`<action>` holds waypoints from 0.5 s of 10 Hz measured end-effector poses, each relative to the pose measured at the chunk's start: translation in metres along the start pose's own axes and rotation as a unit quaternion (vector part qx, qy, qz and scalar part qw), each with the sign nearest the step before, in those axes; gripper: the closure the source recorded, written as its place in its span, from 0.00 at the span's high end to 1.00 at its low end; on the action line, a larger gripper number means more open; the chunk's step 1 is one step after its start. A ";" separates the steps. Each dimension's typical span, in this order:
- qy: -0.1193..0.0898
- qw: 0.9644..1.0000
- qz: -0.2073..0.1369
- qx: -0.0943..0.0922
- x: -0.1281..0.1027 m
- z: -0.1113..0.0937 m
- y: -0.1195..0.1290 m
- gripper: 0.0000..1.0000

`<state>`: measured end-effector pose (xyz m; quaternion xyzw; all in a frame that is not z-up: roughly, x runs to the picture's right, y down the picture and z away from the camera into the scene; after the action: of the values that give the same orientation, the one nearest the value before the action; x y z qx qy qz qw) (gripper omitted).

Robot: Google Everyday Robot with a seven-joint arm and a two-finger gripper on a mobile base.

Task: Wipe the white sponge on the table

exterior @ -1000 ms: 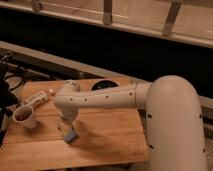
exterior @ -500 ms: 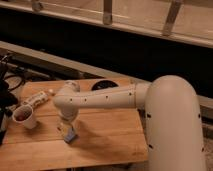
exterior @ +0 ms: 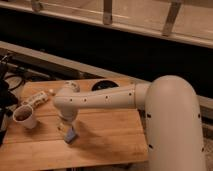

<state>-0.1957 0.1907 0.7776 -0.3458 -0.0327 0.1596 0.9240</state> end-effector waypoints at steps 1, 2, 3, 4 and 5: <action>-0.006 1.000 0.010 0.003 -0.001 -0.001 -0.002 0.80; -0.024 0.998 0.057 0.001 0.001 -0.001 -0.006 0.80; -0.036 0.994 0.106 -0.001 -0.001 0.001 -0.009 0.80; -0.047 0.985 0.168 -0.004 -0.009 0.004 -0.009 0.80; -0.052 0.975 0.215 0.001 -0.019 0.008 -0.010 0.80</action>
<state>-0.2127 0.1824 0.7907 -0.3349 -0.0051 0.3724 0.8655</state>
